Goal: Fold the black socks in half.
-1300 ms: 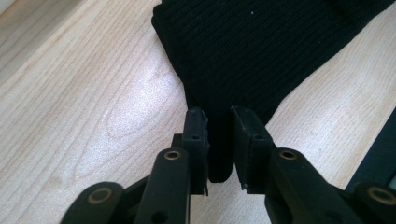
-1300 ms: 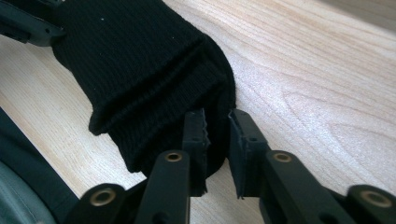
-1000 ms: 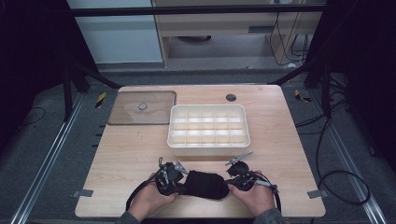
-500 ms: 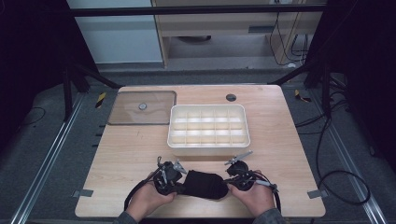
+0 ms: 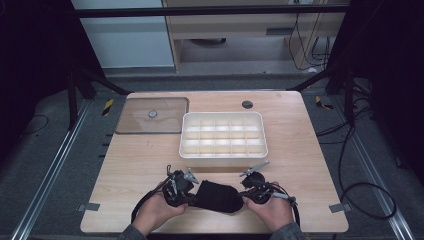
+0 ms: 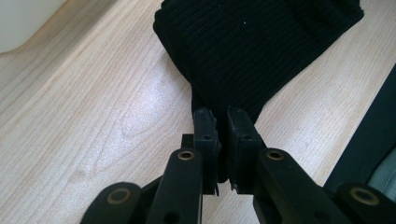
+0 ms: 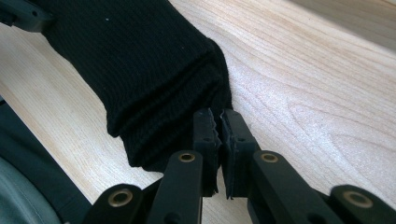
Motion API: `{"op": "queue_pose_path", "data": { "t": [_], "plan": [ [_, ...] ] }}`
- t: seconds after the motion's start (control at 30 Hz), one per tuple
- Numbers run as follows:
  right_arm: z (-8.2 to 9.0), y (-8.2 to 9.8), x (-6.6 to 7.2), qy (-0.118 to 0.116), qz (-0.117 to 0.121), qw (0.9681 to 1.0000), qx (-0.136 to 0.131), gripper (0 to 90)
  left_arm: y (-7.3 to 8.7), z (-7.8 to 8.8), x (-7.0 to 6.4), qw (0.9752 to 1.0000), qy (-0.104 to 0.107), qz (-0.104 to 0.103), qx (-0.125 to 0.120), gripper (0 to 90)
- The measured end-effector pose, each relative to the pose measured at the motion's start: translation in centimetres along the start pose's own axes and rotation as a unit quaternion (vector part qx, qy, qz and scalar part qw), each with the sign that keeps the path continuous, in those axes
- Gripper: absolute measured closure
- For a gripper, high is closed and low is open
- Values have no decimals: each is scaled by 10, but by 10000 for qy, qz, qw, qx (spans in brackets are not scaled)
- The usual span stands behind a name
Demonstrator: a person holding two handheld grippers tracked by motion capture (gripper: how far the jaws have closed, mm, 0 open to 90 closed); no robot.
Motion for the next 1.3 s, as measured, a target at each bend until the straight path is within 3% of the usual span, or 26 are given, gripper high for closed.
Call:
{"op": "queue_pose_path", "data": {
  "t": [0.53,0.9,1.3],
  "plan": [
    [1,-3,1,-63,-30,10000,-21,857,-7,6,1,10000,15,-10,-83,831],
    [-1,-9,4,-138,-33,9999,-20,858,-21,17,-5,9996,-9,-271,-90,831],
    [-11,-10,13,-225,-10,9997,4,858,-28,21,-11,9991,44,-373,-205,831]
  ]
}}
Point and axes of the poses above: each handheld gripper's, and its own axes: z roughly backward along the jaws, y roughly out of its underside, x roughly to its left, the point moved 6 cm from there along -z, roughly forward along the jaws, and after that the axes turned 6 degrees about -y, right-handed, at the moved point
